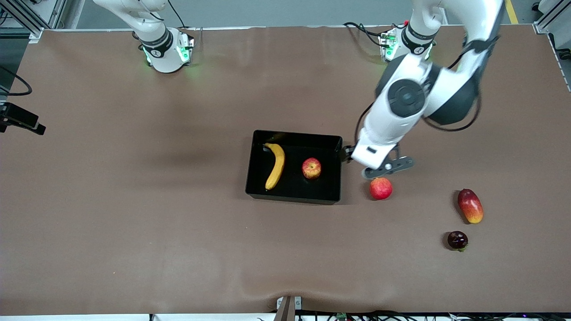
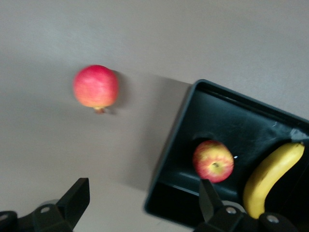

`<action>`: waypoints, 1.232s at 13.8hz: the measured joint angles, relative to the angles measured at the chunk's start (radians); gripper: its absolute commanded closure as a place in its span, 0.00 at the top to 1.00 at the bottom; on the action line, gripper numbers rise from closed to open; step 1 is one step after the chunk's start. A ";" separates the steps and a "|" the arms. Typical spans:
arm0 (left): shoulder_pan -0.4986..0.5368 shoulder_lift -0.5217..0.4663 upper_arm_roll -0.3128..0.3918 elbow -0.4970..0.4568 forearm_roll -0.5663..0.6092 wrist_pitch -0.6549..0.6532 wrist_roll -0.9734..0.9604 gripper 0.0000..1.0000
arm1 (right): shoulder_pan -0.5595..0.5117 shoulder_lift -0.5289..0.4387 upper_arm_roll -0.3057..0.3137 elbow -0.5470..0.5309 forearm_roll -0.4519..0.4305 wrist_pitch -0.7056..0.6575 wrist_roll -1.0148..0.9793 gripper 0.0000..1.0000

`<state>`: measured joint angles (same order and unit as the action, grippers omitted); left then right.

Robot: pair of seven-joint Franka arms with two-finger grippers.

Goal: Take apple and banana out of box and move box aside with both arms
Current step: 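Lower the left gripper onto the red apple and close it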

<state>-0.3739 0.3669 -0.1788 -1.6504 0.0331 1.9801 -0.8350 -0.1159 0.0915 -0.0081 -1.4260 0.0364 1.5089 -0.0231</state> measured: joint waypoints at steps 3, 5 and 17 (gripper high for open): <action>-0.042 0.060 0.000 0.002 0.030 0.070 -0.097 1.00 | 0.000 0.000 0.000 0.000 0.000 -0.001 0.000 1.00; -0.065 0.091 0.000 0.003 0.034 0.114 -0.140 1.00 | 0.000 0.000 0.000 0.000 0.000 -0.001 0.000 1.00; -0.137 0.280 0.002 0.040 0.078 0.282 -0.313 1.00 | 0.000 0.000 0.000 0.000 0.000 -0.001 0.000 1.00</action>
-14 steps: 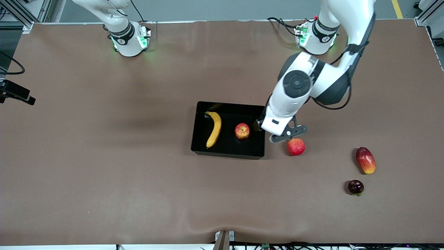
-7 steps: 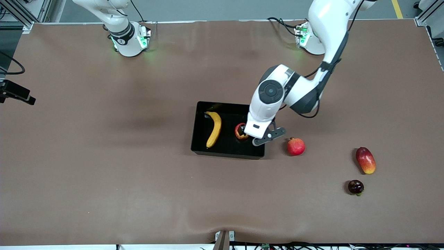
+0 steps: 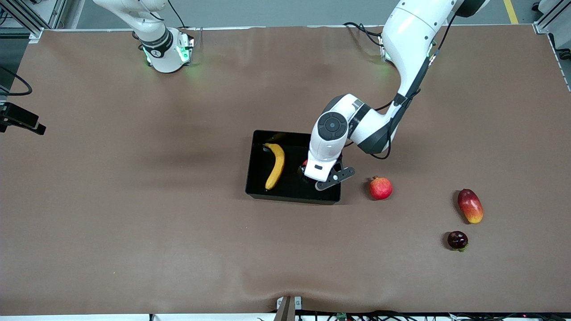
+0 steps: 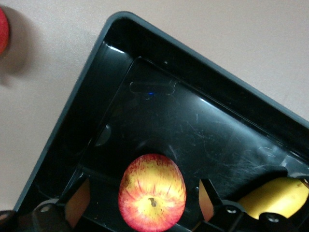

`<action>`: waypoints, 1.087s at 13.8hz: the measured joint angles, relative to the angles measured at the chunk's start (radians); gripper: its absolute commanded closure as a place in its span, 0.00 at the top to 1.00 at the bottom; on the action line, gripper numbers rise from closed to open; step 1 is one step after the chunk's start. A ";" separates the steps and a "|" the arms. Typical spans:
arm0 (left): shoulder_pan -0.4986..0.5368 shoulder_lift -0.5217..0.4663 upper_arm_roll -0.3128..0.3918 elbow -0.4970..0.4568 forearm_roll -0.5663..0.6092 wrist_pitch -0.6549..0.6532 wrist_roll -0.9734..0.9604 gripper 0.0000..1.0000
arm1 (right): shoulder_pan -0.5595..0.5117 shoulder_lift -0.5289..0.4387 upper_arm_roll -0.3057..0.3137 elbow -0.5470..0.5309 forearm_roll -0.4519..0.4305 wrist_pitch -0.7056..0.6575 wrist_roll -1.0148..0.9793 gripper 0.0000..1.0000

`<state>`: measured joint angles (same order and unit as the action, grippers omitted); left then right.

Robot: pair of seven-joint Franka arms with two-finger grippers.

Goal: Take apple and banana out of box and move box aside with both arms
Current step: 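Lower the left gripper onto the red apple and close it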

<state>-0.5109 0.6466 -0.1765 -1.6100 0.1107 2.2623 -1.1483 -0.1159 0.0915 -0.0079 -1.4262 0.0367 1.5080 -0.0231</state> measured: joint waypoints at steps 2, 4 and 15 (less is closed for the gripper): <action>0.000 0.010 0.000 0.004 0.004 0.013 0.000 1.00 | 0.000 0.000 0.000 0.000 0.000 0.000 0.000 1.00; 0.000 0.017 0.000 0.004 0.026 0.016 0.000 1.00 | 0.000 0.000 0.000 0.000 0.000 0.000 0.000 1.00; 0.000 0.062 0.001 0.005 0.054 0.065 0.000 1.00 | 0.000 0.004 0.000 -0.003 0.000 -0.004 0.000 1.00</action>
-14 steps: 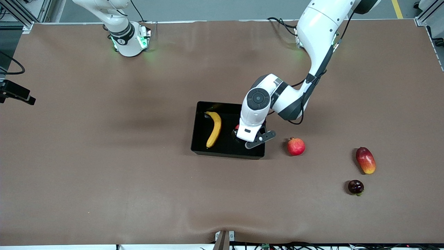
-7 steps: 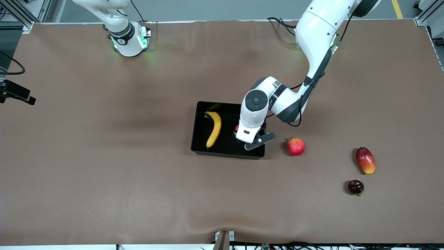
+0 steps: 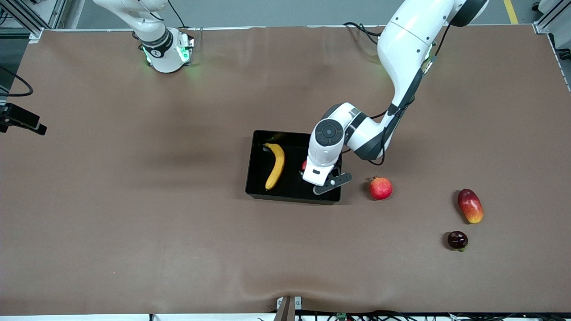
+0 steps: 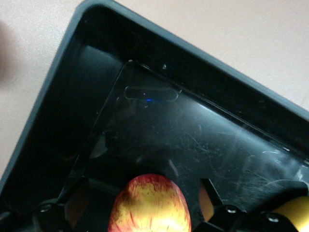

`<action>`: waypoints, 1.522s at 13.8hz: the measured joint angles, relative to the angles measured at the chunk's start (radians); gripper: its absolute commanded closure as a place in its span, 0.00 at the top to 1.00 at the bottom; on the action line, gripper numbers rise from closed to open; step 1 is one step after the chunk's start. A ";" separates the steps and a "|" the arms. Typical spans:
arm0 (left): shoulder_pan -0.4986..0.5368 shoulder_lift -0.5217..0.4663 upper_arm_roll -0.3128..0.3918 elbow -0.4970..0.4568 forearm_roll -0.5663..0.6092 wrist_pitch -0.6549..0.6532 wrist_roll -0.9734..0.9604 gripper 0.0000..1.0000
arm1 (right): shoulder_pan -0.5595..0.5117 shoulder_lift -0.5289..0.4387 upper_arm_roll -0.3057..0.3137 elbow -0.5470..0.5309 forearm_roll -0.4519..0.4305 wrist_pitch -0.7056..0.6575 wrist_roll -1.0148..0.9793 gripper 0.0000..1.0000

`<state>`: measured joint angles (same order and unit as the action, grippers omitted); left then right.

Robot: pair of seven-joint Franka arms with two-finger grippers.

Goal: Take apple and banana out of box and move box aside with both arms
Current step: 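Lower the left gripper onto the red apple and close it, then lift the red apple out of the tray with the left gripper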

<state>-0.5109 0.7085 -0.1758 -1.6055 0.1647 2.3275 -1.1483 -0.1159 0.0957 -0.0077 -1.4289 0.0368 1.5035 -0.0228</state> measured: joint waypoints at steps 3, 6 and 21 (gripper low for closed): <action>0.000 0.002 0.000 0.000 0.002 0.000 0.000 1.00 | 0.000 0.001 0.000 -0.004 0.000 0.000 0.000 1.00; 0.000 0.002 -0.001 0.000 0.002 0.000 0.000 1.00 | 0.000 0.002 0.000 -0.004 0.000 0.000 0.000 1.00; -0.006 0.022 0.004 -0.002 0.074 0.001 -0.026 1.00 | 0.003 0.002 0.007 -0.004 0.001 0.003 0.000 1.00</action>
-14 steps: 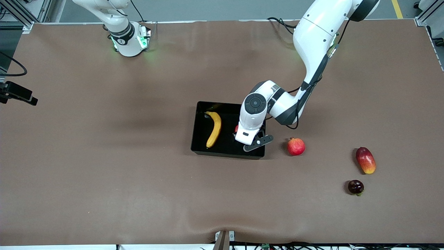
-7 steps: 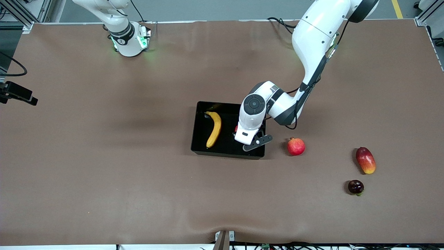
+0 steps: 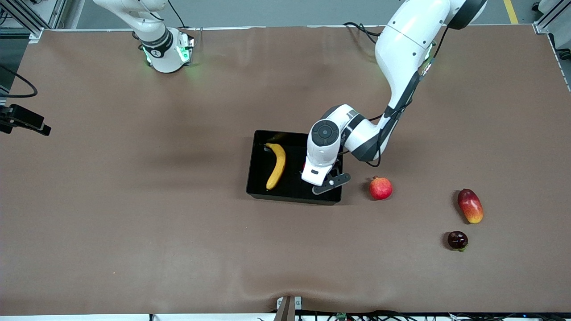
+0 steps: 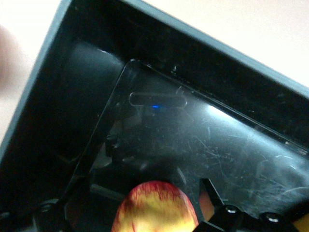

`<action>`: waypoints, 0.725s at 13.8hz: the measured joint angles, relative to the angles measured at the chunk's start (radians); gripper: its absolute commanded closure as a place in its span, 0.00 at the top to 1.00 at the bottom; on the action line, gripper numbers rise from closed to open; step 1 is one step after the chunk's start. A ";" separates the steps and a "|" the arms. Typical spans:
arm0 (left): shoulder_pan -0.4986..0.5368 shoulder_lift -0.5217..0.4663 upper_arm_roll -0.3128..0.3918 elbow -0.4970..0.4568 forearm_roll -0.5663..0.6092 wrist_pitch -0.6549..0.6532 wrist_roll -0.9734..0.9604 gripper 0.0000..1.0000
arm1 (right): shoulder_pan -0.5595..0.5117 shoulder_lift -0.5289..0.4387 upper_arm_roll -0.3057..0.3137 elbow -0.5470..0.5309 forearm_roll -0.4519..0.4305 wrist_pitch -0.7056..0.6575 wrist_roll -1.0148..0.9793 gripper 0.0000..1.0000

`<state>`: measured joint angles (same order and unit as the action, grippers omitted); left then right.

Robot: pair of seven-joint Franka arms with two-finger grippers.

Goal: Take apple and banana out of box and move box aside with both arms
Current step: 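Lift the red apple out of the tray with the left gripper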

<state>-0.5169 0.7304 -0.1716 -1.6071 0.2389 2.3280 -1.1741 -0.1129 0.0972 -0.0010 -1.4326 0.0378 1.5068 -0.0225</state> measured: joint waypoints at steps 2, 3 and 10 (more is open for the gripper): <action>0.000 0.014 0.002 0.001 0.006 0.003 0.000 1.00 | 0.000 0.000 0.001 0.000 0.000 0.002 0.000 1.00; 0.000 0.022 0.003 0.002 0.007 0.011 0.000 1.00 | 0.000 0.000 0.001 0.000 0.000 0.002 0.000 1.00; 0.003 0.031 0.005 0.021 0.007 0.027 -0.005 1.00 | 0.001 0.051 0.002 -0.004 0.023 0.000 -0.001 1.00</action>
<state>-0.5142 0.7614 -0.1663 -1.5864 0.2456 2.3550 -1.1795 -0.1116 0.1484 0.0006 -1.4368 0.0604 1.5067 -0.0232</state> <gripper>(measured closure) 0.000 0.000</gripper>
